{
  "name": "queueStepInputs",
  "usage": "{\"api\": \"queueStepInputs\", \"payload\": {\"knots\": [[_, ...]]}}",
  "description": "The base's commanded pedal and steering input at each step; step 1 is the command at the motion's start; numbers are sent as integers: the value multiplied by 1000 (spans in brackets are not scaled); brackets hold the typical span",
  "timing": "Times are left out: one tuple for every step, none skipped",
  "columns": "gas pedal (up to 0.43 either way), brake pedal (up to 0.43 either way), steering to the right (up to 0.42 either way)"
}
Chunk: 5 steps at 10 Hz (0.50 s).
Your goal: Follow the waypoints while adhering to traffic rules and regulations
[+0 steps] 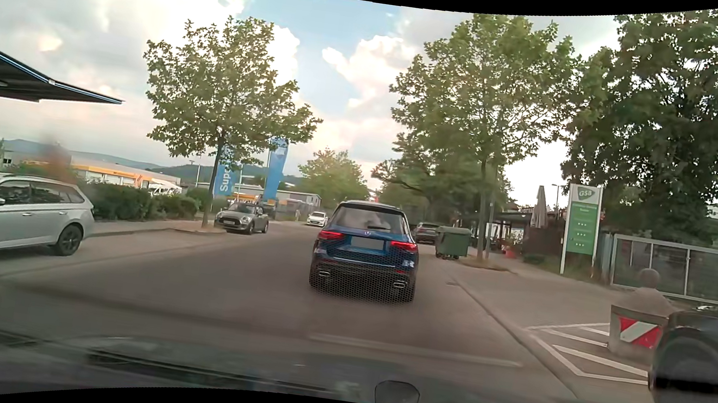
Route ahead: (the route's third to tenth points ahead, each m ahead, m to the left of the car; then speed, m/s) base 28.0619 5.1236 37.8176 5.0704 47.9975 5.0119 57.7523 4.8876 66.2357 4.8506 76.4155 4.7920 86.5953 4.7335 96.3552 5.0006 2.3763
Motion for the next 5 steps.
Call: {"api": "queueStepInputs", "payload": {"knots": [[0, 110, -6], [0, 116, -6], [0, 128, -6], [0, 128, -6], [0, 134, -6]]}}
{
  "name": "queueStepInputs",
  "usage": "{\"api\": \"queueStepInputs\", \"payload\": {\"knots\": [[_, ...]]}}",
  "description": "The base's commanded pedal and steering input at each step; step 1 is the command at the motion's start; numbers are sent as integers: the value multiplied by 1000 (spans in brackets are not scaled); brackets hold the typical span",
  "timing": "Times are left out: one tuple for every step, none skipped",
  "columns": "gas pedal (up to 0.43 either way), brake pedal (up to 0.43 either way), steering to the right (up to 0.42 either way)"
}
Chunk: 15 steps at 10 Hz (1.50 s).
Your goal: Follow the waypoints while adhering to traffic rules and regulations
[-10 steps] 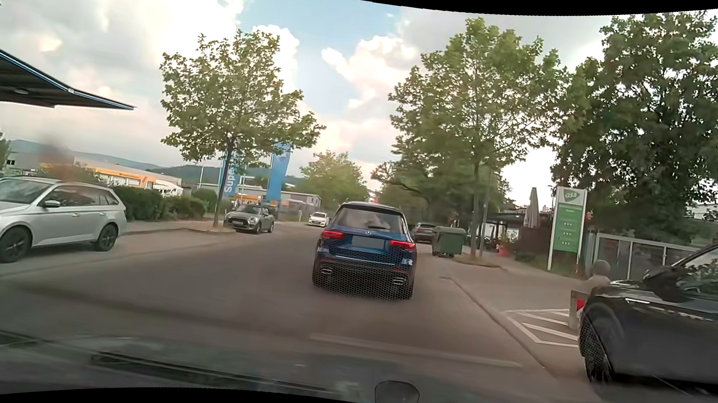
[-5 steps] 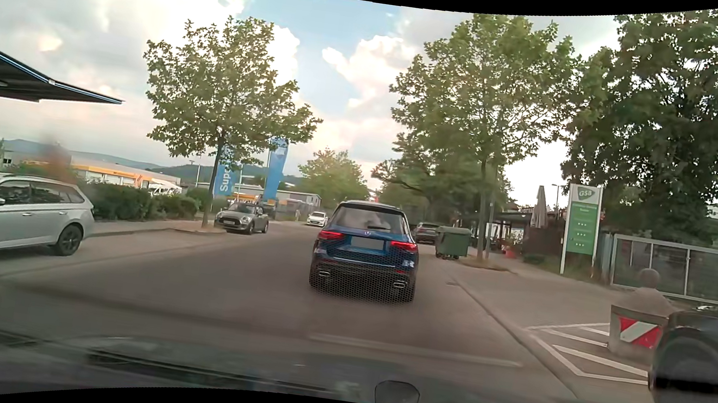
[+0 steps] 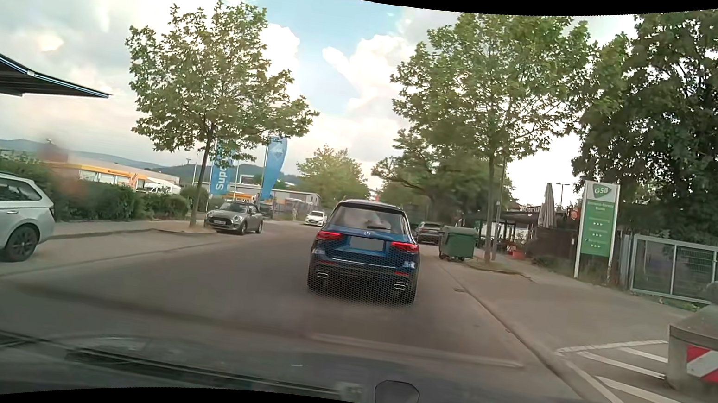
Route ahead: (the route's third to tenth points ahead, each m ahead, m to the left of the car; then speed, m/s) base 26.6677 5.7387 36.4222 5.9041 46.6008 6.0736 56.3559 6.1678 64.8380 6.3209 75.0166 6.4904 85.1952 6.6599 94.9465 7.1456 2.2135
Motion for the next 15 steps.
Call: {"api": "queueStepInputs", "payload": {"knots": [[0, 140, -5], [0, 140, -5], [0, 140, -5], [0, 134, -5], [0, 122, -5], [0, 98, -5], [0, 91, -5], [0, 79, -5], [0, 43, -5], [0, 12, -5], [0, 0, -5], [0, 0, -4], [0, 0, -4], [0, 0, -4], [0, 0, -3]]}}
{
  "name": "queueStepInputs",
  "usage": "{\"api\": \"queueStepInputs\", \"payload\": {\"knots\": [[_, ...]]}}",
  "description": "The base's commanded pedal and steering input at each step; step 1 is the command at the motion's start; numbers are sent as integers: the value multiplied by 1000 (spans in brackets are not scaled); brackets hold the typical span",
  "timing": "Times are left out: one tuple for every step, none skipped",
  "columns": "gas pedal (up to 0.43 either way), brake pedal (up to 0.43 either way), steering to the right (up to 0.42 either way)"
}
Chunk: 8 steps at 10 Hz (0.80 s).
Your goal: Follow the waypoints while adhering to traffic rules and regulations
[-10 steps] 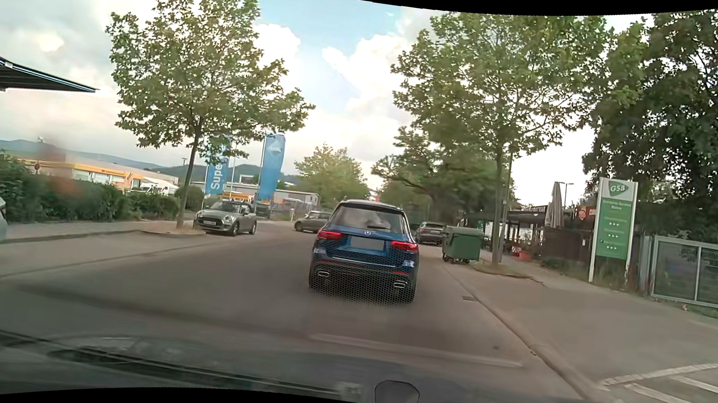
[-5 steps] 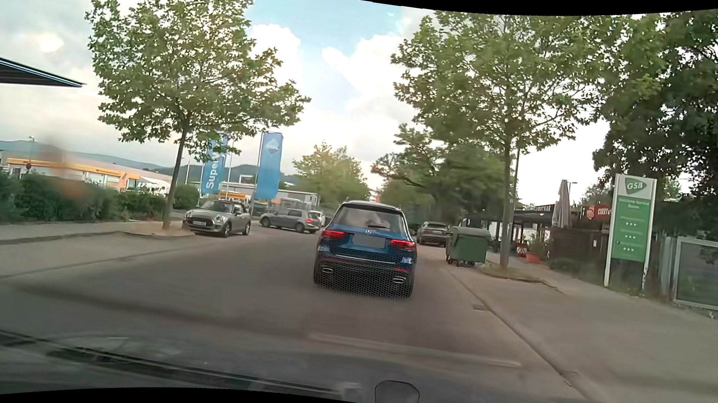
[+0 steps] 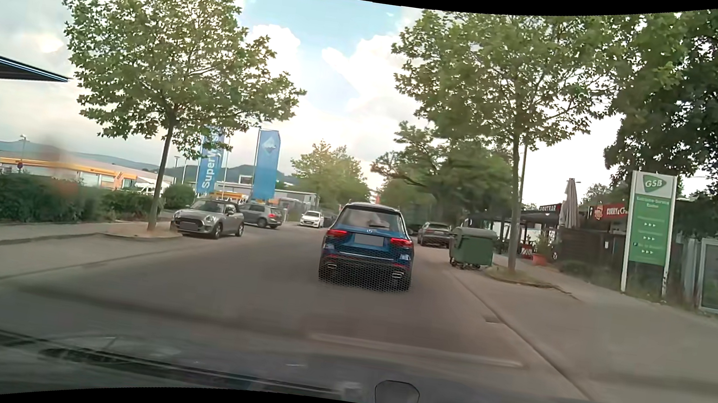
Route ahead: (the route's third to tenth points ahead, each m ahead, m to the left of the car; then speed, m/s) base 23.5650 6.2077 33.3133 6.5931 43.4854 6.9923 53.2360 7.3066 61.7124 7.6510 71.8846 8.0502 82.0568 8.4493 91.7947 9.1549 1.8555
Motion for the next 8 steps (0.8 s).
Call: {"api": "queueStepInputs", "payload": {"knots": [[0, 0, 3], [0, 0, 7], [0, 0, 10], [39, 0, 11], [79, 0, 11], [110, 0, 11], [118, 0, 11], [118, 0, 10]]}}
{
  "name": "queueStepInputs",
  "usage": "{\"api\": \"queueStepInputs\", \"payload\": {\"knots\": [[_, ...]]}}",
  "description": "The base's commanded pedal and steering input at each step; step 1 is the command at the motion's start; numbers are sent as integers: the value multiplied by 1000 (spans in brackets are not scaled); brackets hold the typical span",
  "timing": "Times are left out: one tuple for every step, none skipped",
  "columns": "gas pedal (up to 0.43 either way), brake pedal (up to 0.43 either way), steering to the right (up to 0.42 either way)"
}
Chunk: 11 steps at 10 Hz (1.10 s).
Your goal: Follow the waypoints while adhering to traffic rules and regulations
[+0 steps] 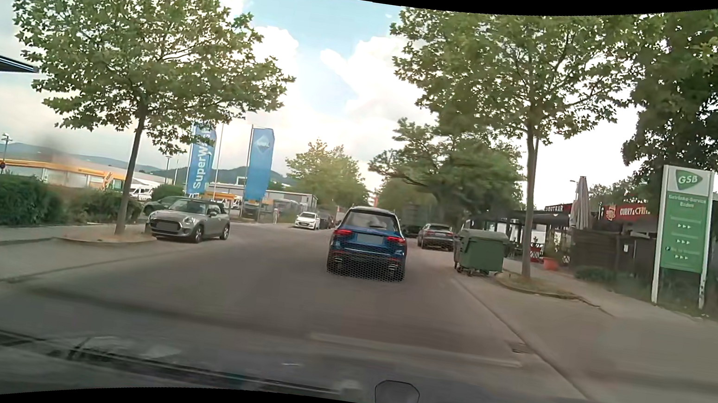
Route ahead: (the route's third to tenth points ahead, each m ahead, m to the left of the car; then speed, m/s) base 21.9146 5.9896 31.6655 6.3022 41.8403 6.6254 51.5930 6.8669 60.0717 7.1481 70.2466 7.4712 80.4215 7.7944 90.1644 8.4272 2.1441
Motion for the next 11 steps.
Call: {"api": "queueStepInputs", "payload": {"knots": [[130, 0, 9], [138, 0, 9], [169, 0, 8], [177, 0, 7], [177, 0, 6], [177, 0, 6], [169, 0, 6], [169, 0, 6], [169, 0, 6], [169, 0, 6], [169, 0, 6]]}}
